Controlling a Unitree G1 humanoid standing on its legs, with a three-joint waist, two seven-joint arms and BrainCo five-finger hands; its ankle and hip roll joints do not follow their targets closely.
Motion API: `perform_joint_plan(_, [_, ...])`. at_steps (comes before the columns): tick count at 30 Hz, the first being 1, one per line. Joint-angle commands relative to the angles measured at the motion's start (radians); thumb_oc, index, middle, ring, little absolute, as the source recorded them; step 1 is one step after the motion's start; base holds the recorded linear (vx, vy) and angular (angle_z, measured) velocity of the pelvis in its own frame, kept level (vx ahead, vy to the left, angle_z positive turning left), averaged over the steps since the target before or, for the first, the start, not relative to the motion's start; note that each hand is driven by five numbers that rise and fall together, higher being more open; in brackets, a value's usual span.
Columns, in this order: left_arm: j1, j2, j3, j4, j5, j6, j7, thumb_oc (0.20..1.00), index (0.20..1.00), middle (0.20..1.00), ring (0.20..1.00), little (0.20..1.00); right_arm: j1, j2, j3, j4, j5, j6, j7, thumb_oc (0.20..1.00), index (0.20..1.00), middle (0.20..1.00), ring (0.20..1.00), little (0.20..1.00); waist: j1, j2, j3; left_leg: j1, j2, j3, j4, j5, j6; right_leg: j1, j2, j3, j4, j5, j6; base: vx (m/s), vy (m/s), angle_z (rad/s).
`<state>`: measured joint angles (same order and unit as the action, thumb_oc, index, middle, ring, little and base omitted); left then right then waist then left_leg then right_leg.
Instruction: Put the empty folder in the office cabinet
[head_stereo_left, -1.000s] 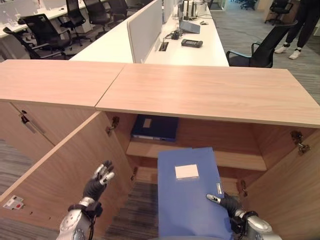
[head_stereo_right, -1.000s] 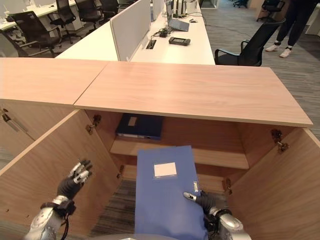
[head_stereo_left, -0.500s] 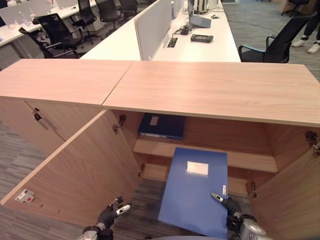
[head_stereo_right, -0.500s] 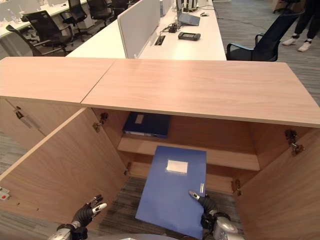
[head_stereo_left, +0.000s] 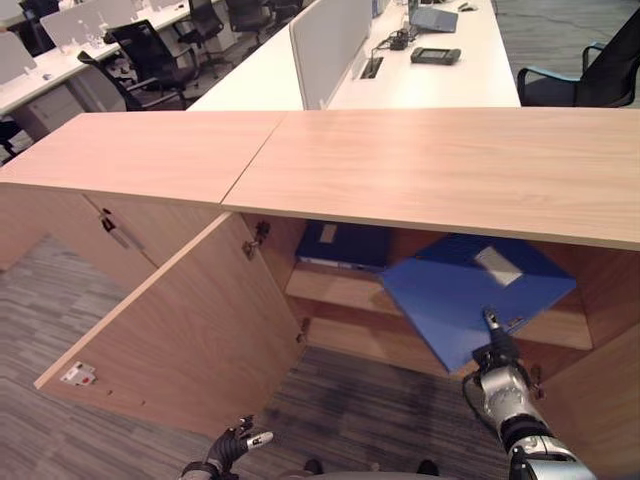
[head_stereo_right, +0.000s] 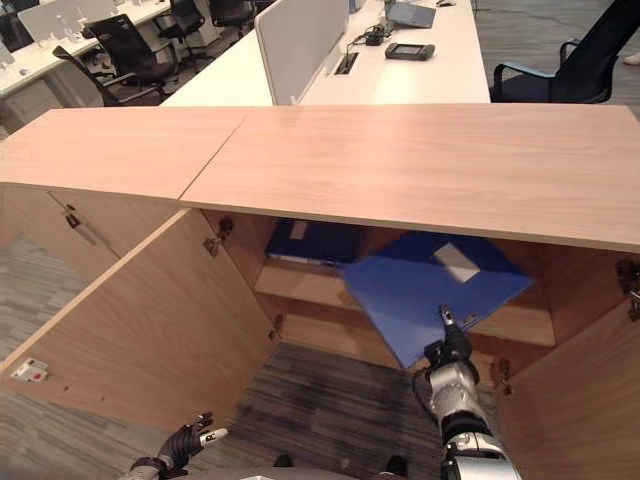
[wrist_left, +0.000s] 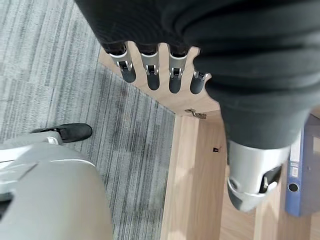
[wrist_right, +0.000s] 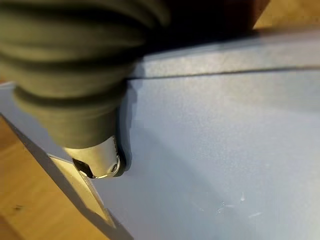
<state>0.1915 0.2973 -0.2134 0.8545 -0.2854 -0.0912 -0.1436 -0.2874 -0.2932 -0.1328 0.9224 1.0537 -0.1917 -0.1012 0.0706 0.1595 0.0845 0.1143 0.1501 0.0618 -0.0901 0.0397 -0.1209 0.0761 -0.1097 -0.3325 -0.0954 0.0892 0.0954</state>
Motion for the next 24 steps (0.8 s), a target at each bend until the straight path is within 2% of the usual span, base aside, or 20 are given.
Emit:
perform_joint_plan(1, [-0.082, 0.031, -0.032, 0.038, 0.018, -0.027, 0.023, 1.000, 1.000, 1.000, 1.000, 1.000, -0.121, -0.004, -0.060, 0.025, 0.077, -0.098, -0.007, 0.200, 0.200, 0.200, 0.200, 0.200, 0.027, -0.035, 0.032, -0.021, 0.056, -0.028, 0.005, 0.010, -0.066, 0.076, 0.016, 0.015, 0.022, -0.184, 0.023, 0.01, -0.041, 0.04])
perform_joint_plan(4, [-0.087, 0.028, -0.028, 0.080, 0.021, -0.024, 0.047, 1.000, 1.000, 1.000, 1.000, 1.000, -0.168, -0.022, -0.096, 0.054, 0.112, -0.129, -0.045, 0.200, 0.200, 0.200, 0.200, 0.200, 0.036, -0.028, 0.042, -0.031, 0.074, -0.020, 0.041, 0.020, -0.079, 0.083, 0.026, 0.015, 0.019, -0.196, 0.014, 0.00, -0.058, 0.04])
perform_joint_plan(5, [-0.094, 0.026, -0.029, 0.090, 0.023, -0.023, 0.054, 1.000, 1.000, 1.000, 1.000, 1.000, -0.180, -0.026, -0.108, 0.056, 0.124, -0.140, -0.060, 0.200, 0.200, 0.200, 0.200, 0.200, 0.037, -0.029, 0.051, -0.053, 0.074, -0.018, 0.082, 0.019, -0.083, 0.085, 0.024, 0.012, 0.019, -0.198, 0.010, -0.09, -0.063, 0.03])
perform_joint_plan(6, [-0.101, 0.026, -0.019, 0.101, 0.016, -0.021, 0.072, 1.000, 1.000, 1.000, 1.000, 1.000, -0.202, -0.044, -0.134, 0.050, 0.147, -0.153, -0.086, 0.200, 0.200, 0.200, 0.200, 0.200, 0.044, -0.031, 0.074, -0.110, 0.069, -0.017, 0.181, 0.030, -0.094, 0.092, 0.015, 0.002, 0.017, -0.203, -0.001, -0.09, -0.036, 0.09])
perform_joint_plan(9, [-0.105, 0.024, -0.018, 0.119, 0.024, -0.023, 0.086, 1.000, 1.000, 1.000, 1.000, 1.000, -0.229, -0.058, -0.147, 0.059, 0.153, -0.164, -0.111, 0.200, 0.200, 0.200, 0.200, 0.200, 0.046, -0.033, 0.082, -0.159, 0.066, -0.020, 0.253, 0.033, -0.101, 0.107, 0.008, -0.014, 0.013, -0.209, -0.007, -0.01, -0.018, 0.18])
perform_joint_plan(13, [-0.109, 0.028, -0.025, 0.126, 0.034, -0.025, 0.096, 1.000, 1.000, 1.000, 1.000, 1.000, -0.283, -0.098, -0.151, 0.071, 0.149, -0.164, -0.133, 0.200, 0.200, 0.200, 0.200, 0.200, 0.066, -0.032, 0.084, -0.218, 0.034, -0.031, 0.223, 0.026, -0.082, 0.120, 0.001, -0.024, 0.010, -0.218, 0.001, 0.08, 0.012, 0.11])
perform_joint_plan(14, [-0.105, 0.030, -0.037, 0.139, 0.039, -0.025, 0.101, 1.000, 1.000, 1.000, 1.000, 1.000, -0.315, -0.115, -0.140, 0.094, 0.145, -0.157, -0.143, 0.200, 0.200, 0.200, 0.200, 0.200, 0.086, -0.037, 0.085, -0.252, 0.008, -0.060, 0.187, 0.043, -0.075, 0.134, 0.010, -0.014, 0.010, -0.234, 0.002, 0.20, 0.014, -0.08])
perform_joint_plan(15, [-0.114, 0.032, -0.048, 0.162, 0.043, -0.029, 0.112, 1.000, 1.000, 1.000, 1.000, 1.000, -0.374, -0.136, -0.134, 0.136, 0.159, -0.157, -0.145, 0.200, 0.200, 0.200, 0.200, 0.200, 0.115, -0.040, 0.088, -0.311, -0.013, -0.094, 0.118, 0.097, -0.076, 0.144, 0.023, 0.005, 0.011, -0.246, 0.001, 0.31, 0.011, -0.55])
perform_joint_plan(16, [-0.125, 0.039, -0.056, 0.176, 0.043, -0.030, 0.120, 1.000, 1.000, 1.000, 1.000, 1.000, -0.419, -0.146, -0.133, 0.156, 0.179, -0.162, -0.150, 0.200, 0.200, 0.200, 0.200, 0.200, 0.139, -0.047, 0.102, -0.356, -0.009, -0.106, 0.082, 0.114, -0.081, 0.159, 0.031, 0.029, 0.028, -0.272, -0.002, 0.35, 0.038, -0.61])
perform_joint_plan(18, [-0.116, 0.056, -0.060, 0.179, 0.062, -0.027, 0.117, 1.000, 1.000, 1.000, 1.000, 1.000, -0.468, -0.169, -0.130, 0.186, 0.187, -0.157, -0.156, 0.200, 0.200, 0.200, 0.200, 0.200, 0.179, -0.059, 0.104, -0.405, 0.013, -0.069, 0.087, 0.150, -0.076, 0.208, 0.053, 0.058, 0.055, -0.326, -0.006, 0.40, 0.097, -0.27])
perform_joint_plan(21, [-0.104, 0.074, -0.055, 0.187, 0.086, -0.021, 0.111, 1.000, 1.000, 1.000, 1.000, 1.000, -0.469, -0.172, -0.129, 0.208, 0.192, -0.146, -0.147, 0.200, 0.200, 0.200, 0.200, 0.200, 0.204, -0.076, 0.074, -0.379, 0.025, -0.063, 0.091, 0.170, -0.071, 0.241, 0.058, 0.075, 0.054, -0.339, 0.006, 0.31, 0.142, -0.17])
perform_joint_plan(24, [-0.098, 0.085, -0.045, 0.192, 0.089, -0.025, 0.112, 1.000, 1.000, 1.000, 1.000, 1.000, -0.468, -0.163, -0.139, 0.215, 0.208, -0.145, -0.141, 0.200, 0.200, 0.200, 0.200, 0.200, 0.222, -0.114, 0.051, -0.388, 0.017, -0.020, 0.131, 0.168, -0.059, 0.251, 0.013, 0.071, 0.042, -0.323, 0.042, 0.22, 0.200, -0.44])
